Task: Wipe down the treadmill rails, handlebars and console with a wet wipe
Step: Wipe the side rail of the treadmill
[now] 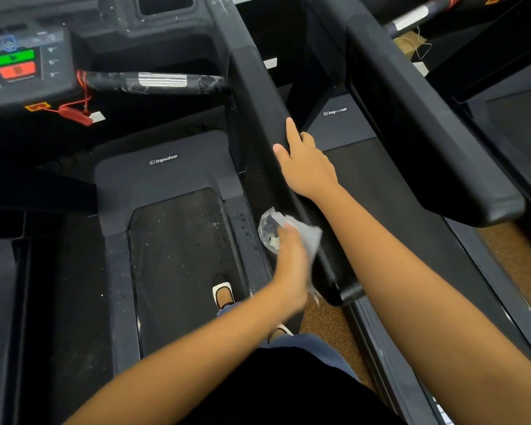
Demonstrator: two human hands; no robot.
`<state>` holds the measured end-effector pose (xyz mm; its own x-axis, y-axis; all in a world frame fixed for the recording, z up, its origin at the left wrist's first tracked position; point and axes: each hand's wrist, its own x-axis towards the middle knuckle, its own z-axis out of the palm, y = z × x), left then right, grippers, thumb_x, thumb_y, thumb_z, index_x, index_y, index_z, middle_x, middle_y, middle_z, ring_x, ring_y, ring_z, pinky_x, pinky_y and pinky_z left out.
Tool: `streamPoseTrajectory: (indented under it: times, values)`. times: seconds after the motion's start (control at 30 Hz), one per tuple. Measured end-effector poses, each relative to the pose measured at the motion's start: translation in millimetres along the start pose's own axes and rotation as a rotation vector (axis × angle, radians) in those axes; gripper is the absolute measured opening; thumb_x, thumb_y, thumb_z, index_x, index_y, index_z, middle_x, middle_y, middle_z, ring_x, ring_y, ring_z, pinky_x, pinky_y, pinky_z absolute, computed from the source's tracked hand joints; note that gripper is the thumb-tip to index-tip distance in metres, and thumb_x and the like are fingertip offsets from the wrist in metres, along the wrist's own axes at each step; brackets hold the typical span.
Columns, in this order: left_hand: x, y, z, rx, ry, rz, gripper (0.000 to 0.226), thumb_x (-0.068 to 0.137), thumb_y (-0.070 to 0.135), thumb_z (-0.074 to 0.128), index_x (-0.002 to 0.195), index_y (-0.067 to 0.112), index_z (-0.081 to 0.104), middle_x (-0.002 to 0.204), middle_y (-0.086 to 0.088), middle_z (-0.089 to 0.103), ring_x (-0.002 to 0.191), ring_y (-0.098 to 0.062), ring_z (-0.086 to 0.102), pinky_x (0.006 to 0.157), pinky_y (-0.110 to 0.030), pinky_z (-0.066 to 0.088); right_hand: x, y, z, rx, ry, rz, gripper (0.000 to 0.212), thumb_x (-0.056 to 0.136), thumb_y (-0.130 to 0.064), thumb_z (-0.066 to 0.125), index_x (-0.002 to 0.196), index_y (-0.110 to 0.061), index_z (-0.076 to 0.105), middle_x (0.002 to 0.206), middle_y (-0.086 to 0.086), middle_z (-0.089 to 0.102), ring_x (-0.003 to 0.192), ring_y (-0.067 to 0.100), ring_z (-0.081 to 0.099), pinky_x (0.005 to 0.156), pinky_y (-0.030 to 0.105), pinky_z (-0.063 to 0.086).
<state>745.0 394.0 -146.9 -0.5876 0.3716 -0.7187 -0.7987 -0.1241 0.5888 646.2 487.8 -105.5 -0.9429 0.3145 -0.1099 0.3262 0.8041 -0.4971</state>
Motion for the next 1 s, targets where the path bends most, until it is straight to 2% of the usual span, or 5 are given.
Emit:
streamPoseTrajectory:
  times: [0.1, 0.37, 0.57, 0.87, 1.0]
  values:
    - [32.0, 39.8, -2.1, -0.024, 0.187, 0.094, 0.072, 0.088, 0.075, 0.027, 0.108, 0.021, 0.071, 0.108, -0.010, 0.072, 0.094, -0.025, 0.069, 0.084, -0.044, 0.056, -0.6, -0.8, 0.3, 0.001, 0.010, 0.004, 0.060, 0.103, -0.045, 0.024, 0.155, -0.025, 0.000, 0.155, 0.010, 0.024, 0.122, 0.033, 0.048, 0.088, 0.042, 0.041]
    - [-12.0, -23.3, 0.2, -0.179, 0.093, -0.079, 0.072, 0.088, 0.072, 0.035, 0.138, 0.023, 0.050, 0.139, -0.005, 0.054, 0.129, -0.024, 0.049, 0.112, -0.045, 0.035, -1.0, -3.6, 0.1, -0.017, 0.008, 0.013, 0.060, 0.103, -0.045, 0.024, 0.155, -0.025, 0.000, 0.156, 0.011, 0.024, 0.123, 0.033, 0.047, 0.091, 0.044, 0.042]
    - [11.9, 35.4, -0.6, -0.182, 0.122, -0.150, 0.064, 0.090, 0.069, 0.039, 0.098, 0.014, 0.072, 0.113, -0.015, 0.068, 0.104, -0.032, 0.063, 0.097, -0.048, 0.047, 1.2, -5.8, -1.6, 0.008, -0.002, 0.033, 0.060, 0.103, -0.044, 0.024, 0.154, -0.026, 0.000, 0.156, 0.010, 0.023, 0.123, 0.035, 0.047, 0.092, 0.044, 0.041]
    - [7.6, 41.2, 0.2, -0.167, 0.068, -0.041, 0.080, 0.078, 0.080, 0.035, 0.124, 0.022, 0.063, 0.118, -0.007, 0.068, 0.111, -0.023, 0.063, 0.101, -0.042, 0.047, 12.8, -16.0, 0.2, 0.011, 0.012, 0.173, 0.065, 0.102, -0.047, 0.024, 0.155, -0.018, -0.001, 0.153, 0.013, 0.028, 0.124, 0.037, 0.046, 0.089, 0.044, 0.040]
    - [24.3, 66.9, -0.6, -0.159, 0.044, -0.129, 0.071, 0.091, 0.070, 0.030, 0.099, 0.011, 0.069, 0.093, -0.013, 0.071, 0.086, -0.026, 0.066, 0.077, -0.036, 0.054, 33.5, -27.6, -0.1, 0.027, 0.012, 0.246, 0.064, 0.102, -0.046, 0.027, 0.152, -0.011, 0.009, 0.147, 0.017, 0.036, 0.123, 0.038, 0.047, 0.087, 0.044, 0.040]
